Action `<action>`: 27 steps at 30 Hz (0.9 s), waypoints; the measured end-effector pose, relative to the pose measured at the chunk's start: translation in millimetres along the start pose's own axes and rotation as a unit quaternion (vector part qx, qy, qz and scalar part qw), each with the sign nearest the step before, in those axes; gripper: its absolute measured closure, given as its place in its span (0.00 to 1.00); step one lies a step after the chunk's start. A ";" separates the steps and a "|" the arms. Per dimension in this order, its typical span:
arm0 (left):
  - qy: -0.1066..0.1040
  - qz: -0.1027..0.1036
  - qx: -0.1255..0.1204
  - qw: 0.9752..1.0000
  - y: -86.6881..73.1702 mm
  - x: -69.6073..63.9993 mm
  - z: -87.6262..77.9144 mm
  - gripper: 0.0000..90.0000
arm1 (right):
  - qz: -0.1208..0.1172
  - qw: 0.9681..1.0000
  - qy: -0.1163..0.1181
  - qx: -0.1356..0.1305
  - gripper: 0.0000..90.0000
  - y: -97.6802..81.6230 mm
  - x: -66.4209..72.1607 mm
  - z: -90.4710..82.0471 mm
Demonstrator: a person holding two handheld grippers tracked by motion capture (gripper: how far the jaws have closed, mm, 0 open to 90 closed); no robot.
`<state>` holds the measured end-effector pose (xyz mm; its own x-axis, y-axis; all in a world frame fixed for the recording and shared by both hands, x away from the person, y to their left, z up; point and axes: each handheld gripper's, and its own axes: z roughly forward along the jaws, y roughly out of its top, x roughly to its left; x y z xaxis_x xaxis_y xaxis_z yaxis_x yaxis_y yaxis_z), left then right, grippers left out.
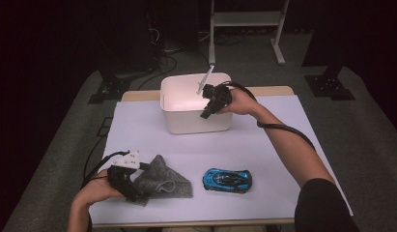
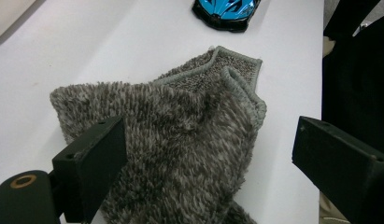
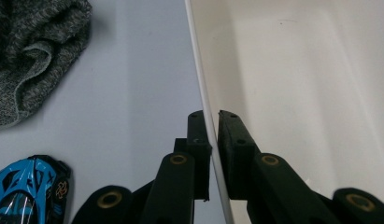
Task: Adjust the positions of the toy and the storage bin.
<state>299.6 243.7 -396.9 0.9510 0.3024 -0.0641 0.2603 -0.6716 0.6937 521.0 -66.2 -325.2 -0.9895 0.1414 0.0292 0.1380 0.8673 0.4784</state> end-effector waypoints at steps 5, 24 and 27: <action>-0.001 -0.001 -0.001 1.000 -0.1 -0.2 1.0 0.10 | 0.002 1.000 0.005 0.007 0.92 -3.4 4.1 -3.0; -0.013 0.006 0.003 1.000 3.2 -1.1 8.5 0.10 | 0.005 1.000 0.009 0.002 0.91 -37.2 37.4 -19.2; -0.011 0.004 -0.002 1.000 3.6 -2.1 7.9 0.10 | 0.009 1.000 0.008 0.003 0.91 -40.7 44.5 -21.0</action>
<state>299.9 235.4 -400.0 0.9565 0.2824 -0.0734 0.2518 -0.6716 0.6968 470.4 -105.2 -324.9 -0.9873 0.1502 0.0512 0.1565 0.8672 0.4727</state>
